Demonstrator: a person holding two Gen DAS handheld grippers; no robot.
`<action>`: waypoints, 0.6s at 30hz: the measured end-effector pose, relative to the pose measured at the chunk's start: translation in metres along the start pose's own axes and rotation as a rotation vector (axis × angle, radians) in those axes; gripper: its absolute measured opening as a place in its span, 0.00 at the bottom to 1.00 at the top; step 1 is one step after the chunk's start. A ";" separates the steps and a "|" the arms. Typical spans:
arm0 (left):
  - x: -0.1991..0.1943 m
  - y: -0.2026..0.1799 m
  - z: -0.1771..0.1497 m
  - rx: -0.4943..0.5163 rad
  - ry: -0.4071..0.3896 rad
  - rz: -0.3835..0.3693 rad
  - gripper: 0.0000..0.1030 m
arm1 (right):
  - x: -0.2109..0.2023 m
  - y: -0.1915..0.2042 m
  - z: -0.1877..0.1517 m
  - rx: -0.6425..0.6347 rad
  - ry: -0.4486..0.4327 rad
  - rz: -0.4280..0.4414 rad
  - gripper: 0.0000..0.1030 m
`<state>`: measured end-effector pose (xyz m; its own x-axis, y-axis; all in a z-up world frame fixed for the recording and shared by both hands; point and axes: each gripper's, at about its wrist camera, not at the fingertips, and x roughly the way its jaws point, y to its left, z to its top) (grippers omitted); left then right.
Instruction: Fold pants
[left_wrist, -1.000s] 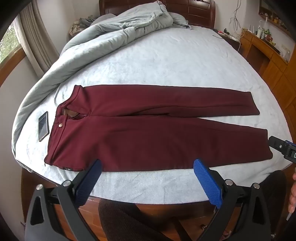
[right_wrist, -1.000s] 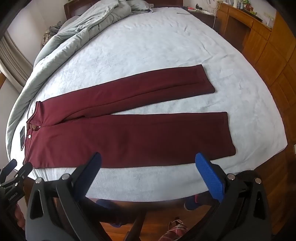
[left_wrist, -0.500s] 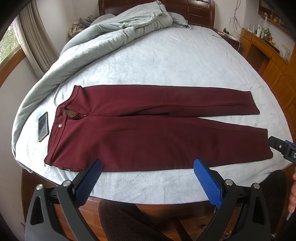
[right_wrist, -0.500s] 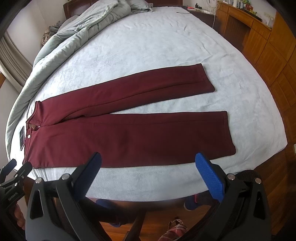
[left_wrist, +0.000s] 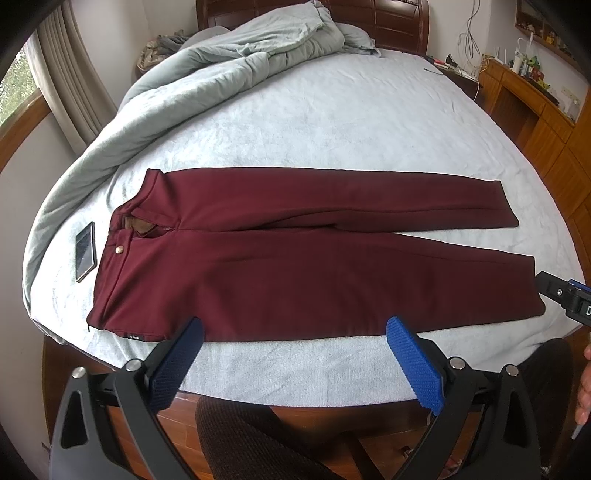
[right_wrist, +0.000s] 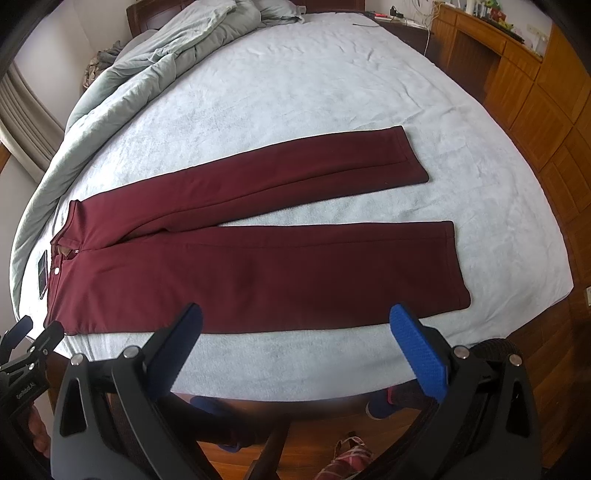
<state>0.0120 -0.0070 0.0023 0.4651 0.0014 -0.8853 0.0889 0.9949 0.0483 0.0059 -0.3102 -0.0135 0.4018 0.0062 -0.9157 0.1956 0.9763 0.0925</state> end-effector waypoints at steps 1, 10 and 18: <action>0.000 0.000 0.000 0.001 0.000 0.001 0.96 | 0.000 0.000 0.000 -0.001 0.000 -0.002 0.98; 0.002 -0.001 0.000 0.000 0.002 0.000 0.96 | 0.001 0.000 0.000 0.000 0.003 -0.003 0.98; 0.004 -0.003 0.001 0.004 0.005 0.001 0.96 | 0.002 0.001 -0.001 -0.005 0.006 -0.009 0.98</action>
<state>0.0144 -0.0097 -0.0009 0.4609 0.0029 -0.8875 0.0922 0.9944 0.0512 0.0058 -0.3090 -0.0152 0.3951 -0.0013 -0.9187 0.1948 0.9774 0.0824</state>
